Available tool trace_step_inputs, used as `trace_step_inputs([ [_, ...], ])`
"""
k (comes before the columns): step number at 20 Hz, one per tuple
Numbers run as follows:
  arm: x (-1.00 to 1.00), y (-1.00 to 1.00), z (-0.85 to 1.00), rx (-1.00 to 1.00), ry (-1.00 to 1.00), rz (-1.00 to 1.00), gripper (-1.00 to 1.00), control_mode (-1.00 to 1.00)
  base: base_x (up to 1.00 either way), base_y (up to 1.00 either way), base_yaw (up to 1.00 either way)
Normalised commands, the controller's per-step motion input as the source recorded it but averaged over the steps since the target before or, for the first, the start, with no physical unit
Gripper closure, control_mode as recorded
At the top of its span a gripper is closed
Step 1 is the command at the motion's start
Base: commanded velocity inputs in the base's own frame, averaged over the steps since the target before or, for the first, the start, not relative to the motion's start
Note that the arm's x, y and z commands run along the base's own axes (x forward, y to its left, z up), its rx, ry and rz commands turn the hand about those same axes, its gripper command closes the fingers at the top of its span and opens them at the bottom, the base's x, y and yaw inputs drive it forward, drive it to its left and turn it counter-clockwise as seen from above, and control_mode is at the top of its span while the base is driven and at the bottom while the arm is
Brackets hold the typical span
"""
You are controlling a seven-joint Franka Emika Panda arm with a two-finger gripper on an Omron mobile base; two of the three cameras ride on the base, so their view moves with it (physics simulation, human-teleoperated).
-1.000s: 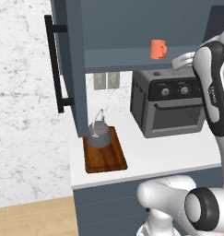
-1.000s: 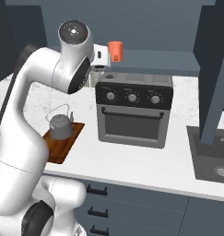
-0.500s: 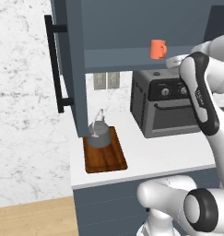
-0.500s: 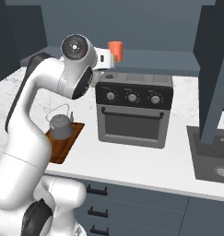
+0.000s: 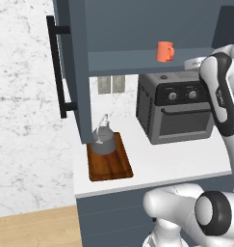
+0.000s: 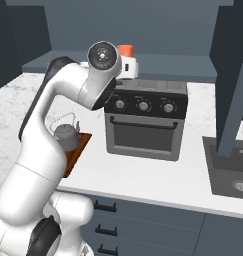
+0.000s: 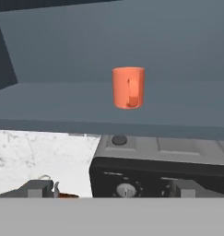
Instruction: Pick the kettle from the counter and place it on the tray. Then pick the mug from the cabinet and place it on the tray. Then close the cabinet doors.
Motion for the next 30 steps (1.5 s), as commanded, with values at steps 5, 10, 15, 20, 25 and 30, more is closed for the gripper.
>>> trace_step_inputs([
  [5,0.27,0.0,0.06,0.1,0.01,0.0,-1.0,-1.0,0.0,0.0,0.0],
  [10,0.34,0.03,0.11,0.02,0.06,-0.03,-1.0,-1.0,0.0,0.0,0.0],
  [15,0.29,0.05,0.15,0.0,0.06,-0.05,-1.0,-1.0,0.0,0.0,0.0],
  [20,0.31,0.01,0.05,0.0,0.02,-0.01,-1.0,-1.0,0.0,0.0,0.0],
  [25,0.28,0.0,0.0,0.0,0.0,0.0,-1.0,-1.0,0.0,0.0,0.0],
  [30,0.34,0.0,0.0,0.0,0.0,0.0,-1.0,-1.0,0.0,0.0,0.0],
])
